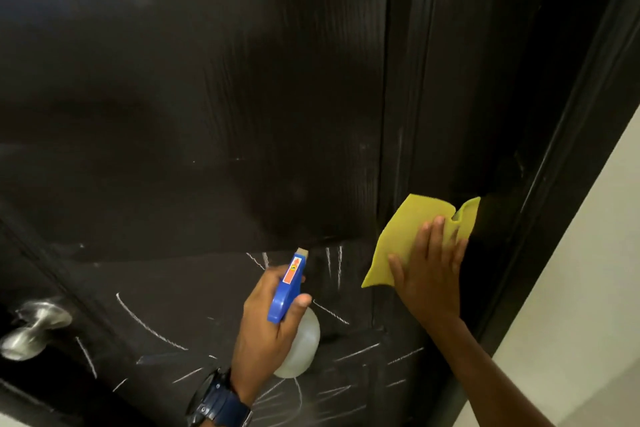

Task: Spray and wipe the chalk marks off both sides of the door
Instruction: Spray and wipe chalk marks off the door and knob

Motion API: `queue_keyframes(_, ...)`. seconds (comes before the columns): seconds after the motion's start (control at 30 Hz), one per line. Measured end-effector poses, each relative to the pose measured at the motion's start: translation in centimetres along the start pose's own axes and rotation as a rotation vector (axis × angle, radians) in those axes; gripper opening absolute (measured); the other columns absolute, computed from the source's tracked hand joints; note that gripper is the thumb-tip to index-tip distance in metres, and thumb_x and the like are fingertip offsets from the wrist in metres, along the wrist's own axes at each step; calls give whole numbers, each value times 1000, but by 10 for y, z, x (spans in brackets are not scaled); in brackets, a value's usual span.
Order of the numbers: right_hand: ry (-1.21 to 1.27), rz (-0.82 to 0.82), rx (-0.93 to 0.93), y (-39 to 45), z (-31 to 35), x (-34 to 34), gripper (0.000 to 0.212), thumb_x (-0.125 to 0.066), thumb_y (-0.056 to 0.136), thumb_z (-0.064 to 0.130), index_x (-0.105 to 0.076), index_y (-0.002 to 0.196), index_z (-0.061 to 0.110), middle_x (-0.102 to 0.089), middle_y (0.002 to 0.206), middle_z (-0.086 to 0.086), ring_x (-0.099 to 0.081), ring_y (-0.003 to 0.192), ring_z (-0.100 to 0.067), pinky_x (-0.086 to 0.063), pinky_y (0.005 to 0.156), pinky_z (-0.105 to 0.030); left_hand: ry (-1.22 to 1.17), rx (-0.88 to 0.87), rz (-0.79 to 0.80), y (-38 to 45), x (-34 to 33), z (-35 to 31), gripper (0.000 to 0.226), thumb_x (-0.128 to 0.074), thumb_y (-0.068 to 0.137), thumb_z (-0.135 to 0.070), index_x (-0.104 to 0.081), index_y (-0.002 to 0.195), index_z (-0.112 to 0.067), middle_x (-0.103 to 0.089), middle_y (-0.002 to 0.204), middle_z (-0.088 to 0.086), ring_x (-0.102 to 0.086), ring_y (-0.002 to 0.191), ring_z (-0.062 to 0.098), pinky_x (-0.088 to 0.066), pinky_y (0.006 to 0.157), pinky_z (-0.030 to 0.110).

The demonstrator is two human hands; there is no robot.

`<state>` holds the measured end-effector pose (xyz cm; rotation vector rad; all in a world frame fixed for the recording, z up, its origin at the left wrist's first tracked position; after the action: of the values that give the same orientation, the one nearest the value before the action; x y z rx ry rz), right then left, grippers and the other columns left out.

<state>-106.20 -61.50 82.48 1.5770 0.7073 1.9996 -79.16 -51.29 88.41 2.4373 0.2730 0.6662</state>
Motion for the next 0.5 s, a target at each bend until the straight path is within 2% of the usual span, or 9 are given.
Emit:
queue_keyframes(0.1, 31, 169, -40, -39, -18, -42, 81, -14, 102, 62, -28, 146, -4, -18, 156, -28, -25, 139, -56, -18, 116, -67, -23, 62, 13, -13, -17, 16, 55, -44, 90, -73, -58, 116, -27, -64, 95, -11, -64, 90, 9, -47, 75, 12)
queue_keyframes(0.23, -18, 305, -34, -70, -21, -67, 80, -10, 102, 60, -29, 146, -3, -18, 156, -28, -21, 139, -55, -13, 116, -64, 33, 114, 61, -30, -41, 33, 54, -45, 91, -70, -63, 105, -21, -61, 90, -16, -63, 82, 7, -47, 71, 17)
queue_keyframes(0.33, -73, 276, 60, -77, -18, -67, 80, -25, 98, 58, -22, 151, -2, -12, 160, -25, -8, 147, -52, -4, 120, -59, 37, 117, 32, -43, -53, 36, 57, -46, 93, -67, -65, 97, -14, -57, 85, -16, -61, 75, 9, -46, 67, 20)
queue_keyframes(0.4, -83, 219, 128, -76, -17, -59, 85, -34, 95, 56, -10, 157, 2, 0, 166, -20, 5, 152, -45, 0, 122, -56, 36, 132, 17, -52, -60, 37, 59, -45, 93, -68, -65, 95, -12, -57, 82, -14, -59, 72, 10, -46, 65, 22)
queue_keyframes(0.5, -83, 196, 222, -80, -19, -57, 87, -34, 95, 55, -4, 159, 4, 12, 167, -14, 6, 153, -43, -1, 123, -57, 33, 180, -10, -64, -67, 41, 63, -45, 91, -71, -64, 98, -11, -59, 83, -8, -61, 75, 13, -49, 65, 26)
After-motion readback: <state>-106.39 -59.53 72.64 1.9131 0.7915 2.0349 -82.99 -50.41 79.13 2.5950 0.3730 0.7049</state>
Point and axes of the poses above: each hand's wrist, its own y-axis towards the middle knuckle, its own x-axis out of the back of the hand, z = x × y, the point moved 10 cm from there along y, towards the middle knuckle
